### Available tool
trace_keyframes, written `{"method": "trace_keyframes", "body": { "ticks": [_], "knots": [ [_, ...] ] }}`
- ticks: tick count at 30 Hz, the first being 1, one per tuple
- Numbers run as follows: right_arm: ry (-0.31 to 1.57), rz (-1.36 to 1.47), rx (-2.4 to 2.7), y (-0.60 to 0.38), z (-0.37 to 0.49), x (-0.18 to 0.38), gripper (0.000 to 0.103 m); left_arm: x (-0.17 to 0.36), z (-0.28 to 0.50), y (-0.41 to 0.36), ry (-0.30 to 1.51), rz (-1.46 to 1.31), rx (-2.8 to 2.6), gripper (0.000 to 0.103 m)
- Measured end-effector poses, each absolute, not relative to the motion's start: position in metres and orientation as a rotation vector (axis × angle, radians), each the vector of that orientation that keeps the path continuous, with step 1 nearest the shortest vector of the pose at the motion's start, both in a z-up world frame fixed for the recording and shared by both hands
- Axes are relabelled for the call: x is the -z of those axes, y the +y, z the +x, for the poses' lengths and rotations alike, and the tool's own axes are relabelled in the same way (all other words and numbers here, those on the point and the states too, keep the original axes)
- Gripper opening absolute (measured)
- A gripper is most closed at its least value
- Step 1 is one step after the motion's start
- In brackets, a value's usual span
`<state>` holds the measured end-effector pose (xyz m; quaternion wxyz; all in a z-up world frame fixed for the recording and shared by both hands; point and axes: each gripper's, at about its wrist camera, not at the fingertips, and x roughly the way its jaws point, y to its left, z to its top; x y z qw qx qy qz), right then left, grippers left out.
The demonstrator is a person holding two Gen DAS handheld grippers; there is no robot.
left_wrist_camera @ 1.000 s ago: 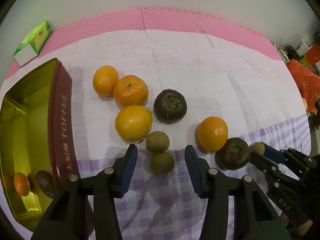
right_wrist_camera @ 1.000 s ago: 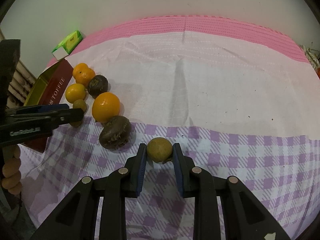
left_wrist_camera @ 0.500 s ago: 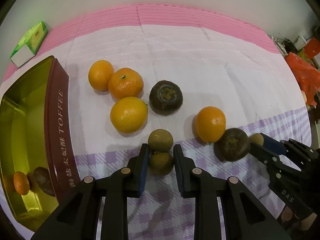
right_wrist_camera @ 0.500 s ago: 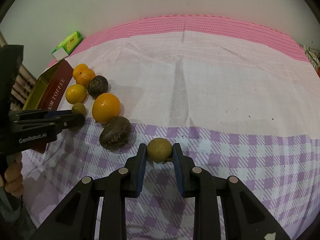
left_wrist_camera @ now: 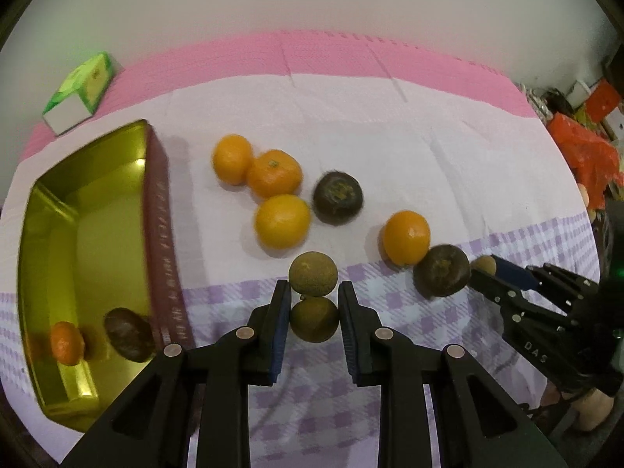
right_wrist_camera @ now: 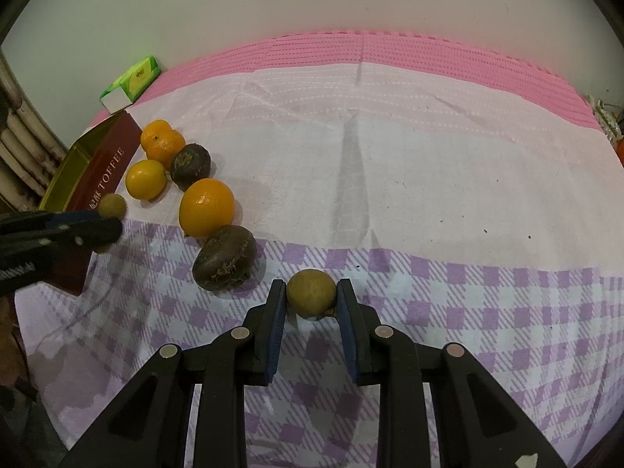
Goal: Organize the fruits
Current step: 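Grasp a longan with the right gripper while the left gripper grasps two longans, then place the two longans into the gold tin with the left gripper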
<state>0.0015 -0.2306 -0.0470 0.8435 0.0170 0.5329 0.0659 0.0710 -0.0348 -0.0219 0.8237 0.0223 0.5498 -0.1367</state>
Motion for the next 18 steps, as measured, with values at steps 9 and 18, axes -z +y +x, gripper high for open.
{"method": "trace_keyframes", "body": {
  "ticks": [9,18],
  "knots": [
    [1.125,0.012,-0.119,-0.228,0.000,0.047,0.025,-0.001,0.084,0.016,1.107,0.006,0.191,0.026],
    [1.125,-0.002,-0.108,-0.226,0.000,0.047,0.025,0.003,0.101,0.087,1.100,-0.025,0.036,0.026]
  ]
}}
